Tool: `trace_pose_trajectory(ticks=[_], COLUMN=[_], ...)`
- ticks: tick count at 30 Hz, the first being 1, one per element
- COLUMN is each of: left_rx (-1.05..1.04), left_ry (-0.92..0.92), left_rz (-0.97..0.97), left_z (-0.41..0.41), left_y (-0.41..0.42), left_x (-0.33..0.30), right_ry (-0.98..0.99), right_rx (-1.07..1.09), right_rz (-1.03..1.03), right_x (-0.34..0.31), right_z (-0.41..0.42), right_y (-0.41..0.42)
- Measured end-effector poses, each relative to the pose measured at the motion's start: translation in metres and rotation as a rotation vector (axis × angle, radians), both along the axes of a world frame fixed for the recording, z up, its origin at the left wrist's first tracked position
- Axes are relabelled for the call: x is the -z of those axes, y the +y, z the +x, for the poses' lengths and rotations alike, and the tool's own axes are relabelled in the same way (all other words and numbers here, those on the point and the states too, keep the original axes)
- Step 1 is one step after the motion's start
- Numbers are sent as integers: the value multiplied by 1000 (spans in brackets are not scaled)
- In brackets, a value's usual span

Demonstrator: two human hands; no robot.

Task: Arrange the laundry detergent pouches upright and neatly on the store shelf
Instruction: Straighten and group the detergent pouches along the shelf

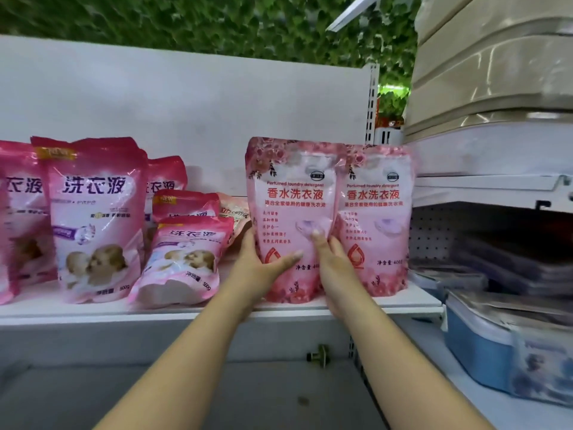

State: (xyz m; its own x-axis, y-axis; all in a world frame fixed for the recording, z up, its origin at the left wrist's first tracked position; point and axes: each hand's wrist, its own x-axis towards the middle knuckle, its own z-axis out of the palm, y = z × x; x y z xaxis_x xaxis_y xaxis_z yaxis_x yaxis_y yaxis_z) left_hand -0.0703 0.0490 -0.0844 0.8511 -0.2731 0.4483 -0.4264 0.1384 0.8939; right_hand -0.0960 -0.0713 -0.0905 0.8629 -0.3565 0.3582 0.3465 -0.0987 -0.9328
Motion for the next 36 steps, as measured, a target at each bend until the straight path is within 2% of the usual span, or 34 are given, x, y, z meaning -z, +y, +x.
trace_pose_trajectory(ticks=[4,8,15,17,20,22,25,27,29,31,33,36], left_rx=[66,53,-18,-138,-360,-418,-508,-614,-696,-708,-632,-552], left_ry=[96,105,55,-23,-316,-499,-640,-686,-651,-567,-486,-395], left_rz=[-12,-68,-9,63,242,293,320,358,448,579,640,615], left_z=[1,5,11,7,-16,-31,-33,-24,-12,2,10,7], left_y=[4,3,1,2,5,16,52,81,106,123,131,133], left_x=[2,4,8,8,12,20,25,22,20,22,28,38], right_ry=[5,-13,-7,-20,-44,-21,8,-64,-186,-225,-189,-49], right_rx=[-67,-17,-38,1,96,124,205,317,363,290,175,37], right_rz=[-26,-125,-50,-70,-131,-186,-271,-305,-317,-333,-382,-412], right_x=[3,4,3,2,1,0,0,1,2,4,6,-2], right_z=[-6,-7,-3,-6,-14,-21,-32,-42,-50,-48,-37,-21], right_y=[-3,-3,1,4,11,15,20,28,43,65,85,105])
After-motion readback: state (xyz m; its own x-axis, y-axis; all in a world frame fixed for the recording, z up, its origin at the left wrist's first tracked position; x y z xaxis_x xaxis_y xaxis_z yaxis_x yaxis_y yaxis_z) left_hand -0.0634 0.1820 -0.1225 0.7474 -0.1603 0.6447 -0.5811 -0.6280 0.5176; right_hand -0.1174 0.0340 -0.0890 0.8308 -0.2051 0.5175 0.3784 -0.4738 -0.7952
